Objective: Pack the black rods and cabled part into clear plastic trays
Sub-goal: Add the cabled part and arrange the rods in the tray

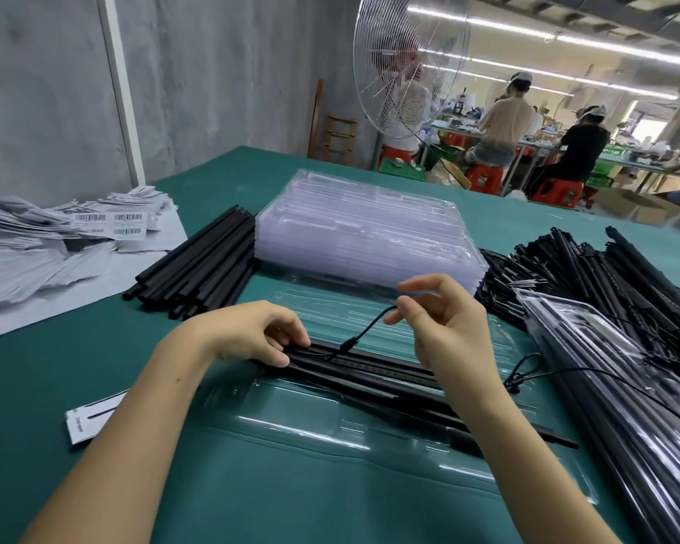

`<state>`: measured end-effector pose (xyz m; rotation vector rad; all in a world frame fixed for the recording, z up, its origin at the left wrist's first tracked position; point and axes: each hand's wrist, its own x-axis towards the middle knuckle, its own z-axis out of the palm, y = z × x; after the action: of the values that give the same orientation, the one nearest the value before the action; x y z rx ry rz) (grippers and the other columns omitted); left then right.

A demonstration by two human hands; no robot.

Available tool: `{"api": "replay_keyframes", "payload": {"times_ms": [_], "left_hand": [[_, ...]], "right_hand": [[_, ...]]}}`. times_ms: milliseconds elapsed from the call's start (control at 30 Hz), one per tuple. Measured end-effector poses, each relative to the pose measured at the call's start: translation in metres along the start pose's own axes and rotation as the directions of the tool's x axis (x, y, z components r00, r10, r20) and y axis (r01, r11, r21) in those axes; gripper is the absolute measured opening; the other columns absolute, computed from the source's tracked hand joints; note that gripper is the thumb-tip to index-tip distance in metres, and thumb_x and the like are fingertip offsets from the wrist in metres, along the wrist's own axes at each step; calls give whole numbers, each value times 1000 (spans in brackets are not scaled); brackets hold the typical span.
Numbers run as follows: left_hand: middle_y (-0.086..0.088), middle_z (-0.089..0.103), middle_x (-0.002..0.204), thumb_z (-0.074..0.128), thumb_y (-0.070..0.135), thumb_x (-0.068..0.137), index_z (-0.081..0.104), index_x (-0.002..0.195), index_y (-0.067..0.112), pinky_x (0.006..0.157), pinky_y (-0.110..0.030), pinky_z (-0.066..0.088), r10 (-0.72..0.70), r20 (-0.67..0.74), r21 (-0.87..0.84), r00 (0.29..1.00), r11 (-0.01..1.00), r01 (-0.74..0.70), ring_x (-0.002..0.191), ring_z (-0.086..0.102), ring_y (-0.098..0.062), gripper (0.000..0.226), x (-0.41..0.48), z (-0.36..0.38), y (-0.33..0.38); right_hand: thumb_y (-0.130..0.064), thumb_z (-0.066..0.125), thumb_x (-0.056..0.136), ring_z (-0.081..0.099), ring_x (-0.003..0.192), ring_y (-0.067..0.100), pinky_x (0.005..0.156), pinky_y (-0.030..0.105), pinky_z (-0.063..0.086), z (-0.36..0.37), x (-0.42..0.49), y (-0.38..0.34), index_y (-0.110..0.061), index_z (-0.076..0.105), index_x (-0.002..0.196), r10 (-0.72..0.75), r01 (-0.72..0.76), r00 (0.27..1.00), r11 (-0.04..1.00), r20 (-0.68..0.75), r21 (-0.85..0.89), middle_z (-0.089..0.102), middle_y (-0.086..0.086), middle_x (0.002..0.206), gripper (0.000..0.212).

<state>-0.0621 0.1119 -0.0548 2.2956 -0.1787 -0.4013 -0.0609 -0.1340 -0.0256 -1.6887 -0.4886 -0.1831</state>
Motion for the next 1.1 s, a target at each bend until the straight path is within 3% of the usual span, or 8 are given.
{"api": "replay_keyframes", "payload": {"times_ms": [233,400,467,567,700,833,1000,1100], "left_hand": [[10,57,109,77,20,77,62,101,46,83,-19,46,8,-30,191,1000,982,-2,94,52,-3,39,0,7,4],[15,52,103,81,22,70,56,88,50,93,-28,41,58,-96,287,994,957,-28,103,43,-5,42,-5,7,12],[19,54,100,80,22,69,55,87,45,91,-24,39,95,-130,316,987,948,-50,104,43,-4,38,-6,8,15],[15,58,96,77,18,74,56,90,36,75,-12,40,143,-140,195,980,974,-114,91,53,-2,31,-9,8,21],[9,64,97,75,24,80,63,112,36,78,-17,46,156,-119,86,981,985,-147,92,59,-8,36,-18,2,27],[7,73,87,67,17,88,71,104,32,72,-32,52,216,-108,-55,970,973,-223,77,65,-10,22,-25,-5,29],[9,72,88,65,18,89,72,99,34,66,-18,50,247,-109,-129,963,957,-261,77,65,-5,19,-26,-5,29],[11,71,85,62,19,91,72,98,31,63,-10,45,243,-97,-136,965,957,-255,73,61,3,17,-25,-2,30]], "right_hand": [[-6,58,90,34,35,9,36,15,30,-14,-2,-1,-12,63,87,129,-119,986,988,101,-97,72,5,72,9],[-9,62,87,37,36,5,36,15,32,-29,-9,-22,-17,65,83,121,-58,964,964,235,-260,72,1,73,10],[-11,63,85,38,39,2,38,14,32,-33,-12,-32,-19,66,82,99,-15,959,953,265,-303,72,-1,72,10],[-9,63,84,41,39,1,39,12,31,-38,-17,-46,-18,68,81,65,21,962,951,265,-308,72,0,71,11],[-8,62,84,42,38,2,36,17,35,-48,-24,-57,-18,68,79,113,-15,964,927,241,-375,72,0,70,12],[-14,63,85,46,37,11,35,22,37,-64,-27,-60,-18,67,77,229,-77,949,835,217,-545,70,0,66,10],[-29,60,89,45,32,4,37,14,37,-72,-27,-57,-22,65,66,376,-82,906,611,197,-788,65,-12,55,24],[-46,58,87,57,59,-3,53,9,41,-73,-25,-47,-31,68,78,384,-32,911,429,151,-903,67,-12,69,20]]}}
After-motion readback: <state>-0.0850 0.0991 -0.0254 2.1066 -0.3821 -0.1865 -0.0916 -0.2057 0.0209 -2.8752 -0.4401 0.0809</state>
